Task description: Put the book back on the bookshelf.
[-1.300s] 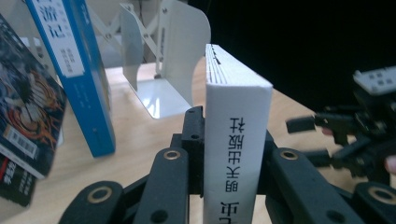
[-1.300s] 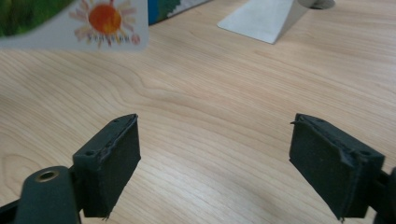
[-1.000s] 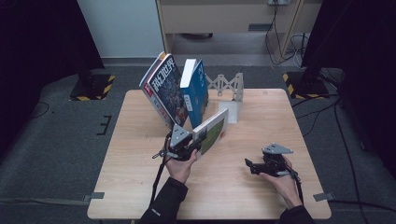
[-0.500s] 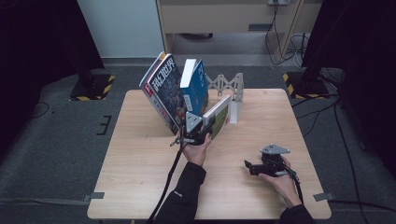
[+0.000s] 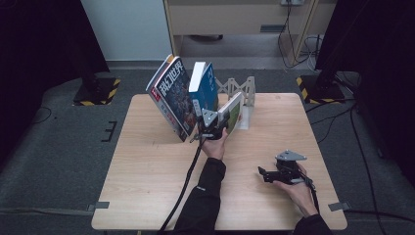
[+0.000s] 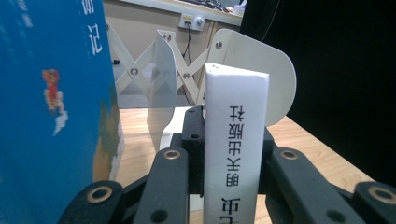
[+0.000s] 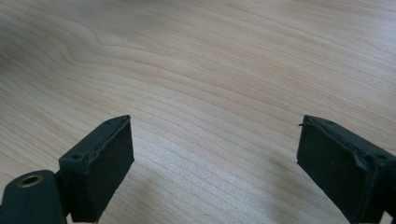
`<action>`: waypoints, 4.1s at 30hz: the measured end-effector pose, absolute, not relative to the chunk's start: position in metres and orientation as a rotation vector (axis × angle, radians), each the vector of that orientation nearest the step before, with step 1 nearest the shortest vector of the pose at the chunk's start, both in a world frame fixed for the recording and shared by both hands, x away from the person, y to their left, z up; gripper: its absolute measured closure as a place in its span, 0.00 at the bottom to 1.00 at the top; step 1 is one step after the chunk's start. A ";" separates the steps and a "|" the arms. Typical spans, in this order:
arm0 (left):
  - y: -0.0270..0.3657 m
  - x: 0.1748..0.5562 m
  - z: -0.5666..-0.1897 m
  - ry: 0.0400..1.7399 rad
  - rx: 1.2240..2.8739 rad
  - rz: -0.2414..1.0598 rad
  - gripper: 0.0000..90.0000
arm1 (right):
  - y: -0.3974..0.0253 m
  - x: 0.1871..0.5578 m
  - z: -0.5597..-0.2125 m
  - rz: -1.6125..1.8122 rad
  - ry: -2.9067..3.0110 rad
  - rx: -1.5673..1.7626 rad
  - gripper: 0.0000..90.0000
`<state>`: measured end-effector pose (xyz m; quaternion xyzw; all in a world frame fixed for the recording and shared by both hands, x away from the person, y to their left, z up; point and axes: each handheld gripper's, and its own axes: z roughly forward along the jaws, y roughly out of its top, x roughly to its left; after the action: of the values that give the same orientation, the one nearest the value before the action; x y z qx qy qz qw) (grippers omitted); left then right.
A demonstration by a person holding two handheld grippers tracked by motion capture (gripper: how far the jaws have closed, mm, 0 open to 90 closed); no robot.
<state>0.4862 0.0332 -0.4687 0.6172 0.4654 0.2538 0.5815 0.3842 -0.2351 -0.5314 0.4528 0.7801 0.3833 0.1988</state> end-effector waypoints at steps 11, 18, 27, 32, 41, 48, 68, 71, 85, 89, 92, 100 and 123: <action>0.020 0.495 -0.484 1.065 1.465 0.601 0.83 | -0.234 0.383 -0.533 1.070 2.191 1.259 0.13; 0.027 0.488 -0.493 1.052 1.508 0.591 0.82 | -0.232 0.383 -0.535 1.057 2.211 1.251 0.13; 0.033 0.475 -0.507 1.054 1.587 0.578 0.82 | -0.230 0.383 -0.536 1.042 2.223 1.260 0.13; 0.029 0.474 -0.507 1.078 1.573 0.613 0.83 | -0.230 0.383 -0.537 1.031 2.232 1.255 0.13; 0.022 0.492 -0.504 1.134 1.539 0.634 0.83 | -0.231 0.385 -0.537 1.036 2.222 1.260 0.14; 0.015 0.504 -0.502 1.143 1.562 0.654 0.82 | -0.232 0.386 -0.537 1.038 2.214 1.258 0.14; 0.034 0.493 -0.505 1.050 1.636 0.540 0.78 | -0.230 0.385 -0.537 1.025 2.225 1.254 0.14; 0.034 0.493 -0.504 1.071 1.640 0.575 0.80 | -0.230 0.385 -0.537 1.030 2.221 1.262 0.14; 0.019 0.500 -0.504 1.160 1.573 0.588 0.82 | -0.230 0.385 -0.537 1.035 2.222 1.258 0.14; 0.019 0.506 -0.501 1.151 1.579 0.584 0.82 | -0.231 0.386 -0.536 1.041 2.220 1.253 0.14; 0.020 0.511 -0.495 1.157 1.570 0.589 0.83 | -0.231 0.386 -0.536 1.039 2.220 1.249 0.15; 0.013 0.518 -0.491 1.156 1.579 0.625 0.82 | -0.232 0.386 -0.536 1.048 2.212 1.252 0.15; 0.012 0.513 -0.506 1.034 1.672 0.503 0.72 | -0.231 0.385 -0.535 1.043 2.211 1.238 0.16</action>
<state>0.5129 0.0124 -0.5059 0.6998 0.4326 0.2105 0.5281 0.3854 -0.2307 -0.5347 0.4426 0.7907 0.3731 0.1993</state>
